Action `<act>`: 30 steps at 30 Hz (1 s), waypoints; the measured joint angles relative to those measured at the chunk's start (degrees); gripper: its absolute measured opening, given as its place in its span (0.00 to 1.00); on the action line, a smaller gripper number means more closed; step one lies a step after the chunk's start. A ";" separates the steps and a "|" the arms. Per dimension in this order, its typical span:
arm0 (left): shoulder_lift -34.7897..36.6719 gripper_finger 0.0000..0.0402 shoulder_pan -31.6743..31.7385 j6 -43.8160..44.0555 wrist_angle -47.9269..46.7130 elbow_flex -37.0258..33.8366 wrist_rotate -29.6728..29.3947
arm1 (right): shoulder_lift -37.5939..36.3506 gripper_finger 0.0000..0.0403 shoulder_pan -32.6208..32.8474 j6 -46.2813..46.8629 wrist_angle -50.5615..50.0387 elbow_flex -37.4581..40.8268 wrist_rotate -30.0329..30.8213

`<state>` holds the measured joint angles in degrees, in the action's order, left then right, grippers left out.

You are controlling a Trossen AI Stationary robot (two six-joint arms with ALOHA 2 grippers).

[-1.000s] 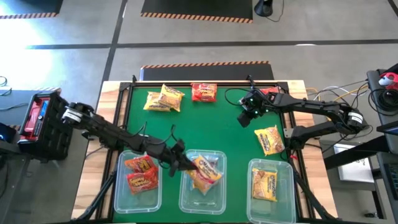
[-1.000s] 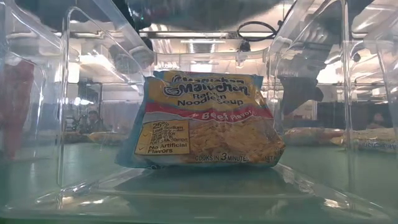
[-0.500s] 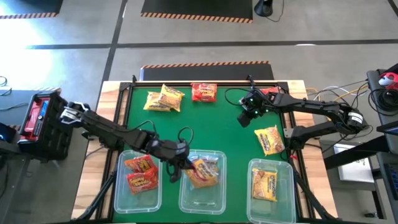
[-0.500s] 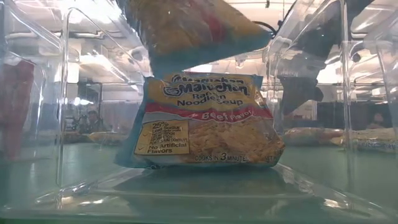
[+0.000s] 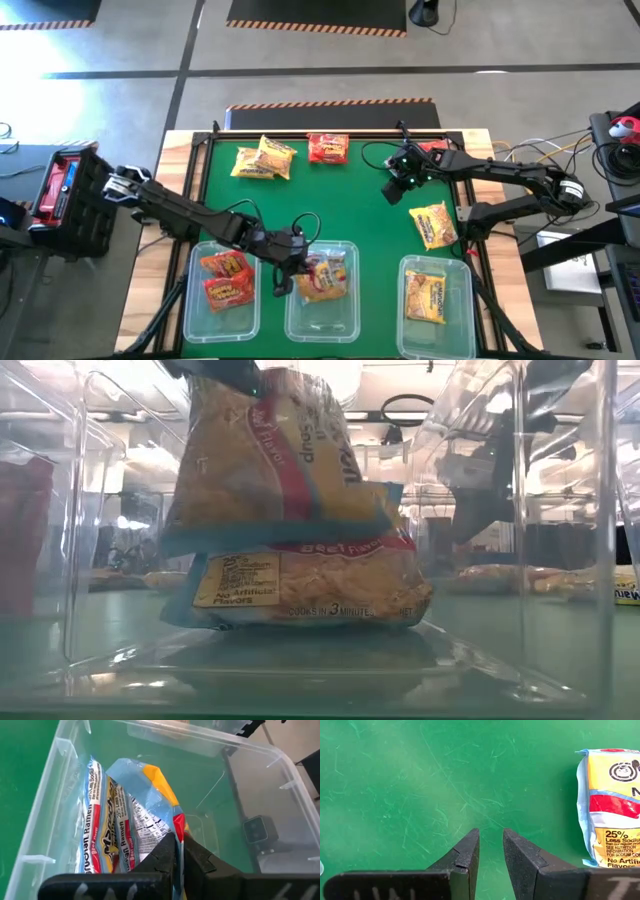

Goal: Sort Maruchan noodles
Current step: Put the blue noodle pack into the middle transparent bin, then put the orange noodle pack into the left transparent bin

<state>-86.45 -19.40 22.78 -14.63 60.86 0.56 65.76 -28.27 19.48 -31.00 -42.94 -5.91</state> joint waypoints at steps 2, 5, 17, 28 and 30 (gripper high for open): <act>-0.57 0.01 0.00 0.11 0.02 0.34 0.00 | 0.02 0.19 0.02 0.00 0.00 0.00 0.00; -1.10 0.02 0.05 0.63 0.13 0.67 0.00 | 0.00 0.19 0.01 -0.01 0.00 0.00 0.00; -1.90 0.26 0.48 3.02 -0.19 2.67 -4.61 | 0.00 0.19 0.00 -0.01 0.01 0.00 0.00; -1.67 0.33 1.32 3.57 -1.57 7.90 -16.10 | 0.00 0.19 0.02 -0.02 0.01 0.00 0.00; -1.67 0.33 2.21 3.33 -1.92 7.98 -16.31 | 0.00 0.19 0.00 -0.01 0.01 -0.01 0.00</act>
<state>-88.12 -17.19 26.11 -16.55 68.84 -15.76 65.76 -28.27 19.47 -30.99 -42.94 -5.91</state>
